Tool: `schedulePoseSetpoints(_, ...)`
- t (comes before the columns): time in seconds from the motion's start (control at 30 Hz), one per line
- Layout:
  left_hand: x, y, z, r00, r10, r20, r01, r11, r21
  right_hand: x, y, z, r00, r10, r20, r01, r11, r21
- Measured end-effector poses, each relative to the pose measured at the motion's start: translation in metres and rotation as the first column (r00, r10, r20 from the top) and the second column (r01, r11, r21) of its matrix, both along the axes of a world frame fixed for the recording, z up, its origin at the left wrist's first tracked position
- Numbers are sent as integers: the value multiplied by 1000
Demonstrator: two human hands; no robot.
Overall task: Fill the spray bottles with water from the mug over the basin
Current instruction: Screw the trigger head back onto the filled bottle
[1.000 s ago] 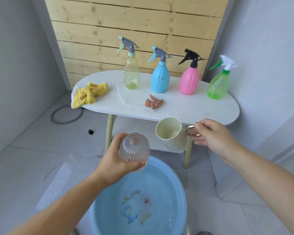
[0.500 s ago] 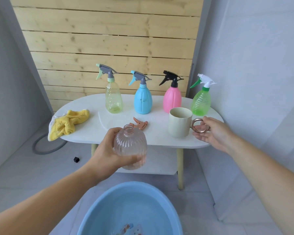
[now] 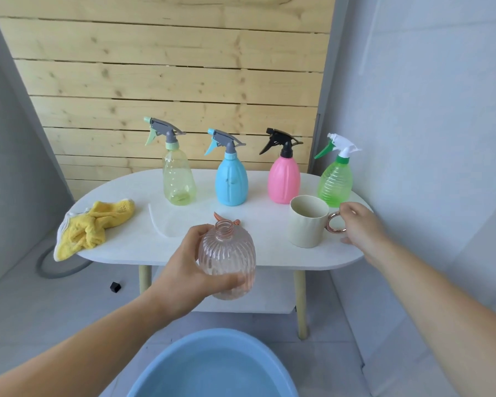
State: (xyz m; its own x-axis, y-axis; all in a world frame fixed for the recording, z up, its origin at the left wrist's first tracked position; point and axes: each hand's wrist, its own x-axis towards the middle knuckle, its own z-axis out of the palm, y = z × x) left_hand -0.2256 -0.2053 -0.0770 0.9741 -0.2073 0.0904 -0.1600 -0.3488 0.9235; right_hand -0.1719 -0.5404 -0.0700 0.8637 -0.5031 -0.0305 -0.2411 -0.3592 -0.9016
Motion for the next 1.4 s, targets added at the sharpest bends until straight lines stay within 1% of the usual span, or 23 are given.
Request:
schedulePoseSetpoints(0.07, 1, 1, 1, 1000, 6, 0, -6, 1000, -1, -2, 7, 13, 993, -41, 111, 73, 951, -302)
schedulePoseSetpoints(0.1, 2, 3, 1, 1000, 9, 1, -9, 1000, -4, -5, 16, 22, 980, -31, 196, 104, 921, -374)
schedulePoseSetpoints(0.13, 2, 5, 1, 1000, 12, -2, -12, 1000, -6, -9, 27, 32, 967, 13, 254, 88, 920, -383)
schedulePoseSetpoints(0.17, 2, 8, 2, 1000, 19, -4, -19, 1000, -6, -11, 41, 42, 954, 88, 286, 12, 943, -331)
schedulePoseSetpoints(0.2, 2, 11, 2, 1000, 25, -5, -25, 1000, -7, -14, 59, 51, 938, 182, 296, -104, 960, -261)
schedulePoseSetpoints(0.23, 2, 16, 4, 999, 31, -9, -32, 999, -14, -15, 77, 55, 917, 283, 280, -225, 949, -223)
schedulePoseSetpoints(0.27, 3, 19, 4, 999, 41, -15, -41, 999, -19, -16, 93, 57, 895, 373, 246, -318, 918, -237)
schedulePoseSetpoints(0.33, 4, 30, 6, 998, 68, -19, -68, 997, -37, -11, 121, 52, 852, 494, 176, -432, 851, -299)
schedulePoseSetpoints(0.47, 3, 53, 8, 992, 123, -37, -126, 989, -75, 13, 158, 20, 811, 580, -71, -565, 749, -346)
schedulePoseSetpoints(0.53, 3, 60, 7, 989, 139, -40, -142, 987, -76, 26, 169, 2, 819, 558, -133, -565, 743, -360)
schedulePoseSetpoints(0.6, 2, 74, 6, 987, 153, -49, -157, 985, -76, 40, 185, -15, 836, 518, -180, -541, 722, -431)
schedulePoseSetpoints(0.67, 3, 82, 4, 986, 160, -55, -164, 983, -80, 46, 195, -22, 837, 470, -282, -546, 673, -499)
schedulePoseSetpoints(0.73, 4, 88, 2, 985, 166, -51, -169, 983, -72, 47, 203, -25, 843, 402, -357, -536, 671, -513)
schedulePoseSetpoints(0.8, 6, 91, 1, 984, 173, -43, -175, 983, -57, 50, 206, -30, 872, 340, -352, -486, 685, -542)
schedulePoseSetpoints(0.87, 9, 92, 0, 982, 182, -41, -184, 981, -53, 56, 206, -37, 878, 342, -335, -477, 683, -554)
schedulePoseSetpoints(0.93, 12, 91, 0, 982, 186, -40, -188, 981, -53, 62, 203, -37, 877, 408, -252, -479, 726, -493)
schedulePoseSetpoints(1.0, 16, 89, 1, 981, 191, -33, -192, 980, -55, 68, 199, -28, 871, 484, -90, -477, 785, -395)
schedulePoseSetpoints(1.07, 20, 87, 1, 979, 202, -29, -203, 978, -56, 69, 194, -9, 863, 501, 64, -455, 827, -331)
schedulePoseSetpoints(1.1, 22, 86, 1, 977, 209, -30, -210, 976, -56, 69, 189, 2, 865, 484, 129, -422, 842, -336)
schedulePoseSetpoints(1.2, 31, 79, 2, 972, 234, -25, -235, 969, -72, 63, 175, 43, 878, 403, 258, -269, 862, -430)
schedulePoseSetpoints(1.27, 38, 73, 3, 969, 247, -20, -248, 965, -88, 51, 165, 68, 851, 388, 354, -198, 861, -469)
schedulePoseSetpoints(1.33, 45, 66, 4, 966, 255, -28, -257, 960, -108, 37, 157, 86, 809, 414, 418, -177, 849, -498)
schedulePoseSetpoints(1.4, 52, 60, 5, 965, 261, -33, -263, 957, -124, 29, 148, 97, 804, 404, 437, -167, 857, -487)
